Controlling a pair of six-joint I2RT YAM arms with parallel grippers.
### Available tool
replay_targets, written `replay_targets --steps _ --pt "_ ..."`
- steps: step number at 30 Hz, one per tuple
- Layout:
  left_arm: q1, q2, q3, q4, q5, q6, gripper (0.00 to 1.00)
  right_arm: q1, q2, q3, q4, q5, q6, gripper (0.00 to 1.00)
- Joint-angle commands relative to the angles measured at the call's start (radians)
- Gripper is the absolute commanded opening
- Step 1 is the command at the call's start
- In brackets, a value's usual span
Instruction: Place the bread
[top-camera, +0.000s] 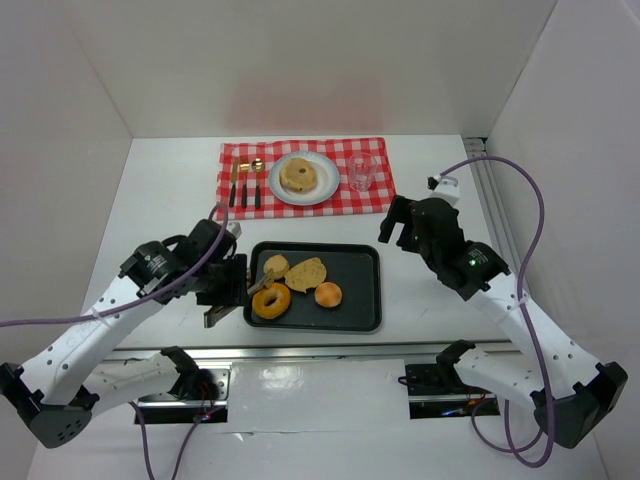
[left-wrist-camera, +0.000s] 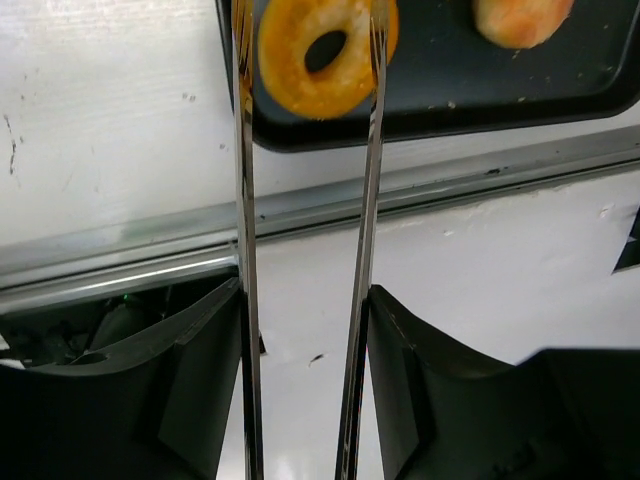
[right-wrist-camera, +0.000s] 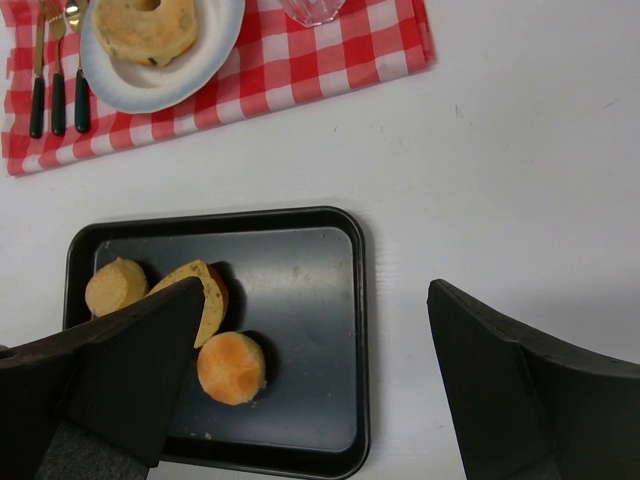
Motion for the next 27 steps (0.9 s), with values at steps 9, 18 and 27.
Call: replay_targets --steps 9,18,27 --pt "-0.036 -0.035 -0.127 -0.03 -0.009 -0.104 0.59 -0.005 -0.001 -0.005 0.054 -0.016 0.004 1.0" --pt "-0.045 -0.026 -0.177 0.063 0.026 -0.113 0.58 -0.005 -0.02 -0.005 0.045 -0.016 0.004 1.0" --pt "-0.054 -0.016 -0.141 0.044 -0.015 -0.113 0.53 -0.005 -0.02 -0.015 0.045 -0.007 0.004 1.0"
